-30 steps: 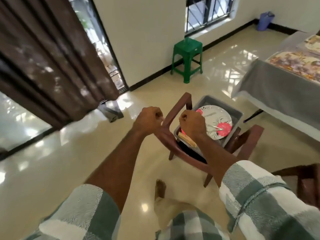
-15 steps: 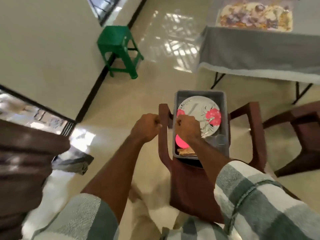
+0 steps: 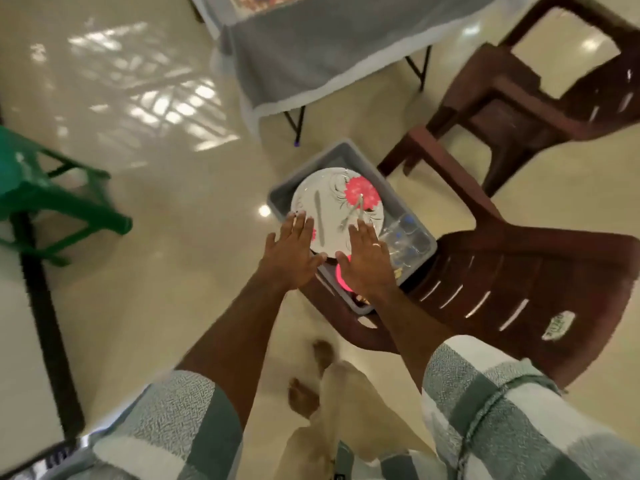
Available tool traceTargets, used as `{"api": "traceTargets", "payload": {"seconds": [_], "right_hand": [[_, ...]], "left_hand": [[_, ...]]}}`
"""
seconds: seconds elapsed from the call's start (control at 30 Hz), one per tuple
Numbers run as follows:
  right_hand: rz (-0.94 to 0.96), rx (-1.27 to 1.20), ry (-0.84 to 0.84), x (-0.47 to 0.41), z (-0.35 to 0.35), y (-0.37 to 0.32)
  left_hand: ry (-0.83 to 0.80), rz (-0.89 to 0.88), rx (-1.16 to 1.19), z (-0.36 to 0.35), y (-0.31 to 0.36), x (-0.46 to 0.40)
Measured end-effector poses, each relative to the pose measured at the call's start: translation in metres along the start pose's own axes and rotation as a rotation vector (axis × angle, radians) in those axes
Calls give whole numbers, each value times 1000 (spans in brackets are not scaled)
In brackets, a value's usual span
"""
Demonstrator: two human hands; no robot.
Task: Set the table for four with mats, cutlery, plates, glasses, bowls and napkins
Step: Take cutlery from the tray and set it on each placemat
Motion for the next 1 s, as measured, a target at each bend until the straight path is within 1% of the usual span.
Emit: {"api": "traceTargets", "payload": {"seconds": [0.17,0.3,0.4,0.53,0.7,0.8,0.93,1.0], "right_hand": [[-181,-32,0,-25,-10,16],[-300,-49,-22,-54,-32,26],[-346,-43,-35,-74,-41,26],[-386,-50,-35,-95,-47,25],[-510,-99,-12,-113,-61,26],[-587,-142,9,-121,-72,23],[-678,-130,38,-137,-92,22],[-761,-164,53,-149,-110,19]], "left_hand": [[-63,-214,-218,5,4,-58],[-121,-315,-313,-2,-10,-91],[-159,-385,-425,-5,-23,-119],[-212,-449,-432,-3,-23,-157],[-247,-605,-564,-2,-17,-198],[-271,-713,-651,-6,-22,-221],[-279,-877,-791,-12,-29,-260],[-297,-954,-818,-15,-33,-281]]}}
Point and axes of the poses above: each hand's wrist, its own x-axis away from the middle knuckle, its own z-axis out of the back of the hand, y = z × x, the point moved 6 cm from there along -x, towards the middle knuckle, and after that the axes turned 9 degrees about -x, right-handed, at the moved point
